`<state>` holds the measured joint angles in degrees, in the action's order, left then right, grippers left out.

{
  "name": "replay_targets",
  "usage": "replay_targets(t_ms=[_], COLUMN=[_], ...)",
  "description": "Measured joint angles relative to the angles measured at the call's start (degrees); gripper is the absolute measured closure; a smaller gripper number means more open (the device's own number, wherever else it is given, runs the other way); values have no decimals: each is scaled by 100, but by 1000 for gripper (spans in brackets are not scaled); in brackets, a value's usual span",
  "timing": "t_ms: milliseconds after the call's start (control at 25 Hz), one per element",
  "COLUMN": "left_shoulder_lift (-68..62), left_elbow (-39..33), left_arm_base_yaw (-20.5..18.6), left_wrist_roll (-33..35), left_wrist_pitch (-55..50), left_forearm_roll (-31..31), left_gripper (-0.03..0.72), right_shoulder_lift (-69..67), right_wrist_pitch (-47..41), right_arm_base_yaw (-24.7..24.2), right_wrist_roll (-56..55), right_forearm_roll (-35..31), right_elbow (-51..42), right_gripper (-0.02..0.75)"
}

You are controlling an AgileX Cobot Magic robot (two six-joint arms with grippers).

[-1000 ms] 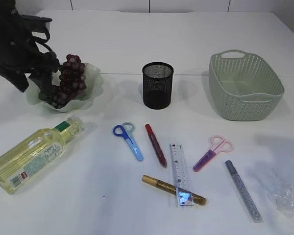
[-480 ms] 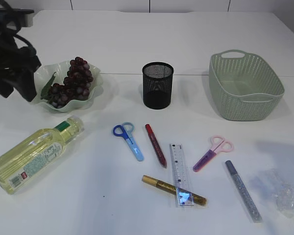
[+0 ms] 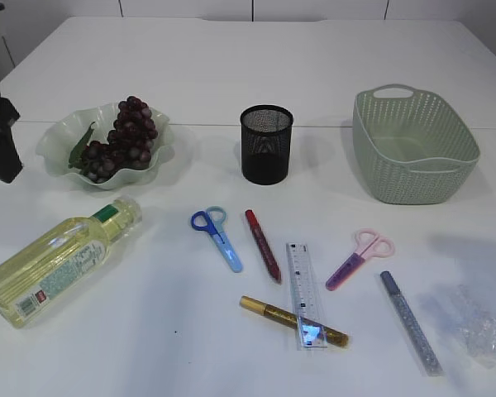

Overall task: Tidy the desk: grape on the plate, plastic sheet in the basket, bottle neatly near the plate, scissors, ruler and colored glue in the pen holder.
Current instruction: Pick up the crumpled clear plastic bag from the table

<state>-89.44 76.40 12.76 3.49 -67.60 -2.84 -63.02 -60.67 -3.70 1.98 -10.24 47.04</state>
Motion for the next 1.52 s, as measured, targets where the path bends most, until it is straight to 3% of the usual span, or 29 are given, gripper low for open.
replay_targets(t_ms=[160,400,560,1160,1520], left_shoulder_lift=[180,332,500,1029,1310], left_elbow=[0,-9,-9,-1567,-1704], left_arm_base_yaw=[0,0,0,0,0], left_wrist_roll=[0,0,12,12,12], left_wrist_pitch=[-171,-249,-258,-210,-48], left_forearm_roll=[-415,-521,-521,-464,-451], left_gripper=[276,291,293,309,321], right_shoulder_lift=[-275,-732,-1186,-2558,-3004], right_wrist_pitch=[21,136,282,1227,1647], right_arm_base_yaw=[94,922,1199,1236,1236], right_wrist_roll=[11,-198,-292,-303,-303], right_forearm_roll=[86,783,1024,1272,1365], right_elbow=[3,3,3,15,25], right_gripper=[162,162,162,162,162])
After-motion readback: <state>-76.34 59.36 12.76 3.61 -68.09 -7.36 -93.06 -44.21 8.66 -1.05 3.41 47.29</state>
